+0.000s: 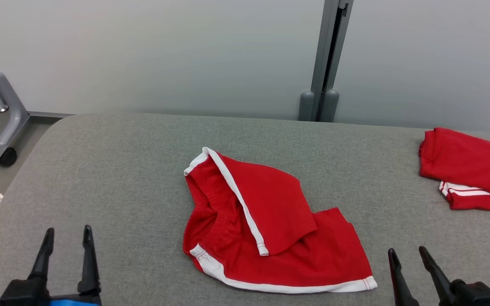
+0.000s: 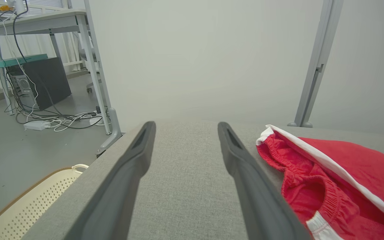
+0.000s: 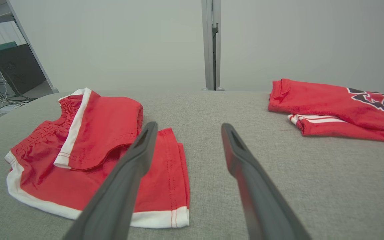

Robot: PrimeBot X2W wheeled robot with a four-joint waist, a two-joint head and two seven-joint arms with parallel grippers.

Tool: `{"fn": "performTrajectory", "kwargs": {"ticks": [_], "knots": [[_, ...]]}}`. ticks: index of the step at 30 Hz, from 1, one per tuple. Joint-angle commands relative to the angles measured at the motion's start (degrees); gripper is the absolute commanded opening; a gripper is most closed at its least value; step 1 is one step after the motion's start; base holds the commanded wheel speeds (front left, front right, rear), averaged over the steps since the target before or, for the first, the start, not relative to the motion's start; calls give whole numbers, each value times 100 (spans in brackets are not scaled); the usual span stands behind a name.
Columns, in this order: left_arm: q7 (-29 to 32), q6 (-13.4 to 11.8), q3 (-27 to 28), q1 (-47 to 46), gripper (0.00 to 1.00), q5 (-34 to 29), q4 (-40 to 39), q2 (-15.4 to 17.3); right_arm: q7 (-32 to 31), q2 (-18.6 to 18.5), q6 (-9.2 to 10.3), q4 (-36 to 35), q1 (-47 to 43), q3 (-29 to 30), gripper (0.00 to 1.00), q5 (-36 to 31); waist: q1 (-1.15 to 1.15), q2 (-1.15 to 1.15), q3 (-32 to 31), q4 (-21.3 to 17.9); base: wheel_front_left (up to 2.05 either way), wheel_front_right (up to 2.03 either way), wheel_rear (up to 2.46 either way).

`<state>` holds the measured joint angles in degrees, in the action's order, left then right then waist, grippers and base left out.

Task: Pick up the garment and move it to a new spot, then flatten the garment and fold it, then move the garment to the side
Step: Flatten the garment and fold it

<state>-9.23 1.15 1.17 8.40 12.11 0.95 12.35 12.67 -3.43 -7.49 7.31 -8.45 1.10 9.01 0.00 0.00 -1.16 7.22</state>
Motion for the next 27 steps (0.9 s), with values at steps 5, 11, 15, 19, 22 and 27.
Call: {"fn": "performTrajectory", "kwargs": {"ticks": [5,11,15,19,22,27], "knots": [[45,306,-506,-398,100,-64,166,-43,-243,-112,-1,276,279,-221,100,-15,0,0,115,-110,0,0,0],[69,564,-1273,-965,100,-118,707,30,-338,-251,-1,822,693,-585,100,-34,0,0,349,-313,0,0,0],[66,623,-1771,-1273,100,-53,1261,142,-269,-289,-1,1262,923,-791,100,32,0,0,499,-427,0,0,0],[46,649,-2230,-1533,100,70,1837,235,-185,-305,-1,1697,1116,-993,100,79,0,0,643,-515,0,0,0],[1,629,-2623,-1730,100,260,2256,346,-116,-281,-1,1954,1246,-1166,100,135,0,0,745,-572,0,0,0],[-120,631,-3136,-2064,100,561,2942,461,-33,-259,-1,2350,1485,-1433,100,199,0,0,848,-647,0,0,0]]}}
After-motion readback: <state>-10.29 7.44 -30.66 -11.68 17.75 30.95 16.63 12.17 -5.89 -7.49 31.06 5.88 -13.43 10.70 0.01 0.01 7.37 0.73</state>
